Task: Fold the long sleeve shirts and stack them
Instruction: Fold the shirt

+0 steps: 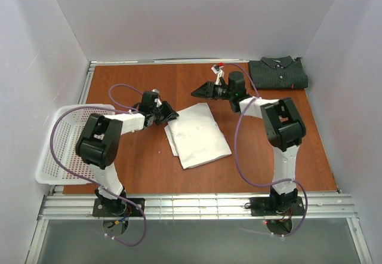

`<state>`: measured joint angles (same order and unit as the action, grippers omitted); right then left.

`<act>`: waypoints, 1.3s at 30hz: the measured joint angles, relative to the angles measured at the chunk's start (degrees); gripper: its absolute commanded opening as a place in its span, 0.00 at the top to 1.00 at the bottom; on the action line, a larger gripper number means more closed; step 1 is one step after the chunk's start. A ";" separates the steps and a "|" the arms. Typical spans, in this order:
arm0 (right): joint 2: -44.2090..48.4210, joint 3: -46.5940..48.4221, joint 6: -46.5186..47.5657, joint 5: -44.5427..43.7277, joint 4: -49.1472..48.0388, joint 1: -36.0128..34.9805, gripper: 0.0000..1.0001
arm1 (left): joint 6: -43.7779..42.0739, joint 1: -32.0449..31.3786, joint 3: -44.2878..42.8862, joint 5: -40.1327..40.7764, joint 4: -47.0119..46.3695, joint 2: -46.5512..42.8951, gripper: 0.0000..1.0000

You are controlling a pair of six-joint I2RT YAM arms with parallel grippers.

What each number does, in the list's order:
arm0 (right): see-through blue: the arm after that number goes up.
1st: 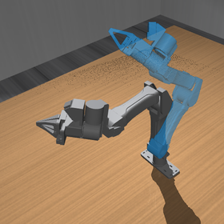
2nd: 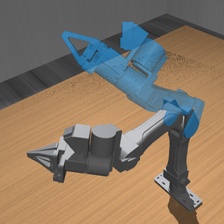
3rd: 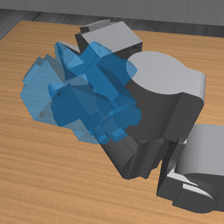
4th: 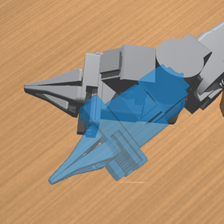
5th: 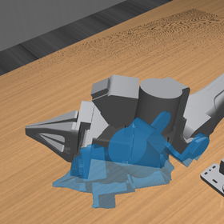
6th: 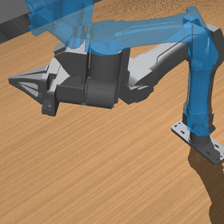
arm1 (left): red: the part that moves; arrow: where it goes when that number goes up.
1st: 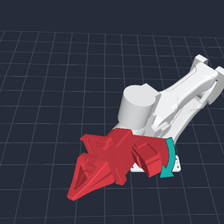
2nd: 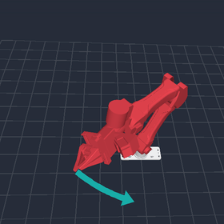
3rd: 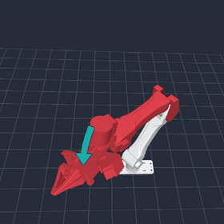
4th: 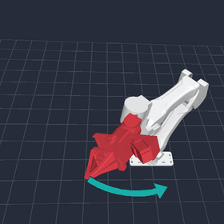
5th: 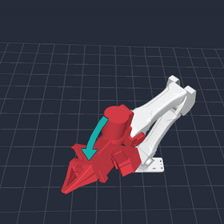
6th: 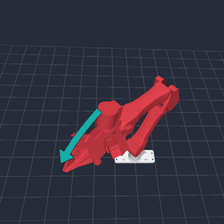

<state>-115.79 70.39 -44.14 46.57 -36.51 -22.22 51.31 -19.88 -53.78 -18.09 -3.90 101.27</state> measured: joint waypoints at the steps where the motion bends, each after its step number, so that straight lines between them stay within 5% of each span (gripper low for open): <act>1: -2.51 0.92 -1.05 0.02 -1.38 -0.24 0.71 | 0.13 0.02 0.00 -0.09 -0.44 1.75 0.83; 8: -16.52 1.73 -5.29 -0.44 -5.07 0.09 0.71 | 2.73 1.55 3.15 -0.85 -6.64 5.03 0.86; 14: -17.14 -1.60 -6.60 -0.15 -12.04 2.12 0.71 | 4.57 2.49 6.95 -0.94 -11.34 3.80 0.85; 19: -15.19 -5.64 -6.45 0.04 -14.91 5.68 0.70 | 3.72 3.06 7.61 1.14 -9.18 1.51 0.75; 27: -0.42 -15.04 -0.90 -1.46 -5.27 11.39 0.56 | -3.32 2.14 1.62 6.80 4.17 -8.20 0.55; 34: 18.38 -25.11 9.84 -5.73 11.63 10.21 0.56 | -5.35 -5.66 -0.28 11.74 13.44 -21.51 0.57; 39: 25.88 -32.30 16.28 -9.33 23.76 8.85 0.56 | -3.50 -10.64 6.78 12.94 17.05 -23.04 0.62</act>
<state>-89.91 38.09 -27.86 37.23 -12.75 -13.37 47.81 -30.52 -47.00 -5.15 13.15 78.24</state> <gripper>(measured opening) 0.442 0.394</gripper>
